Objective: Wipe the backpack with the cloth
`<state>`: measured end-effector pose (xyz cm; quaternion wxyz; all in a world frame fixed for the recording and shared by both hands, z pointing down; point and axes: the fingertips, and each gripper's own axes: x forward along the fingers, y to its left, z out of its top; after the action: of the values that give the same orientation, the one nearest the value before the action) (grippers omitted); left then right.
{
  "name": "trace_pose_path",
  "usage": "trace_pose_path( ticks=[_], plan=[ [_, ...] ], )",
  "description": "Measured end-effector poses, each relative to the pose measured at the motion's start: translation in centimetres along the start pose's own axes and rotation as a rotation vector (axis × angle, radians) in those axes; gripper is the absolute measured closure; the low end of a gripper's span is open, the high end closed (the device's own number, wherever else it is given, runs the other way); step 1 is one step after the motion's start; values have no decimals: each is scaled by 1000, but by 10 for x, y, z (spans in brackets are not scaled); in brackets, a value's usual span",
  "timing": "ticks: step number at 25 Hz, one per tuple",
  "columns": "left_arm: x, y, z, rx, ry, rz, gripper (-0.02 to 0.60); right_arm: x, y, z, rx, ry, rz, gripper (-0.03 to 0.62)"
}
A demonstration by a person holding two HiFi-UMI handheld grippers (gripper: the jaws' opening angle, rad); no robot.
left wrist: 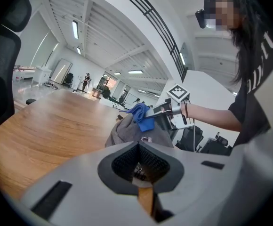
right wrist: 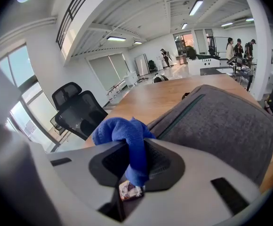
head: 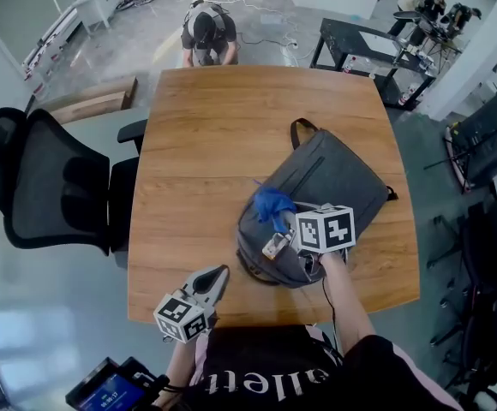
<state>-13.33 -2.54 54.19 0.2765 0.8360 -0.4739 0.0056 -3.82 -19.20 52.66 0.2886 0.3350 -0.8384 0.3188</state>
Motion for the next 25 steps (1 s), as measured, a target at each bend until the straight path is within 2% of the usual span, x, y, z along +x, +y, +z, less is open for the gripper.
trace_pose_path(
  ticks=[9, 17, 25],
  plan=[
    [22, -27, 6, 27, 19, -64, 583, -56, -29, -42, -28, 11, -89, 516],
    [45, -56, 7, 54, 37, -132, 583, -99, -59, -93, 91, -2, -134, 516],
    [58, -72, -2, 64, 71, -164, 583, -126, -94, -148, 199, 28, -210, 516]
  ],
)
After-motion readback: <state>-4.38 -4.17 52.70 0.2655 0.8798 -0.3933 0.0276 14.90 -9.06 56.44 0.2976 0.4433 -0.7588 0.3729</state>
